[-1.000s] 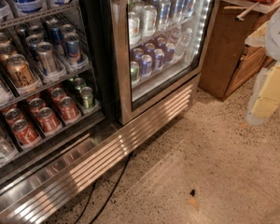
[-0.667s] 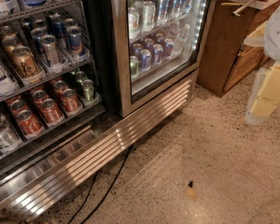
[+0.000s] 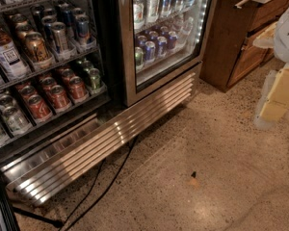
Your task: Close left fridge door
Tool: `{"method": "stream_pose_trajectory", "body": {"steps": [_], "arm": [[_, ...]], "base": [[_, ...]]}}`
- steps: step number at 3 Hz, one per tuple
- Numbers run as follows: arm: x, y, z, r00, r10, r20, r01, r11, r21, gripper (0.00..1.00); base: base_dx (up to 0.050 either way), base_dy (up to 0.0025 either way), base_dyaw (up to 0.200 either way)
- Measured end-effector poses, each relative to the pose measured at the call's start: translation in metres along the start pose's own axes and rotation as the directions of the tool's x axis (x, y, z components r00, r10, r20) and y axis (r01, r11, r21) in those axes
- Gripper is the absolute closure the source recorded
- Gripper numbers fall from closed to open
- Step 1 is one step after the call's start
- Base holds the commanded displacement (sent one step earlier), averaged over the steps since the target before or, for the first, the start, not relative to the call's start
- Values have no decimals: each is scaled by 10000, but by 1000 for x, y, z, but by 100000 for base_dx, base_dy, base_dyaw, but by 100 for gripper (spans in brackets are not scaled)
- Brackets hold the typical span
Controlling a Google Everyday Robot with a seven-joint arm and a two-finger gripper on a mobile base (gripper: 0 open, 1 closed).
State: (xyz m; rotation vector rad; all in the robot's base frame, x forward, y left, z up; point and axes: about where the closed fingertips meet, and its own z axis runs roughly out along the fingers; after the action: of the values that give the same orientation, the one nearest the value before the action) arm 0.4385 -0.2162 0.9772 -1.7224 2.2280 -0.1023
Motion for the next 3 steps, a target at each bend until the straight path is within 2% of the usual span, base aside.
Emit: {"method": "stream_pose_trajectory", "body": {"steps": [3], "arm": [[0,0,0,10000,0,0,0,10000,0,0]], "base": [[-5000,-1,15]]}}
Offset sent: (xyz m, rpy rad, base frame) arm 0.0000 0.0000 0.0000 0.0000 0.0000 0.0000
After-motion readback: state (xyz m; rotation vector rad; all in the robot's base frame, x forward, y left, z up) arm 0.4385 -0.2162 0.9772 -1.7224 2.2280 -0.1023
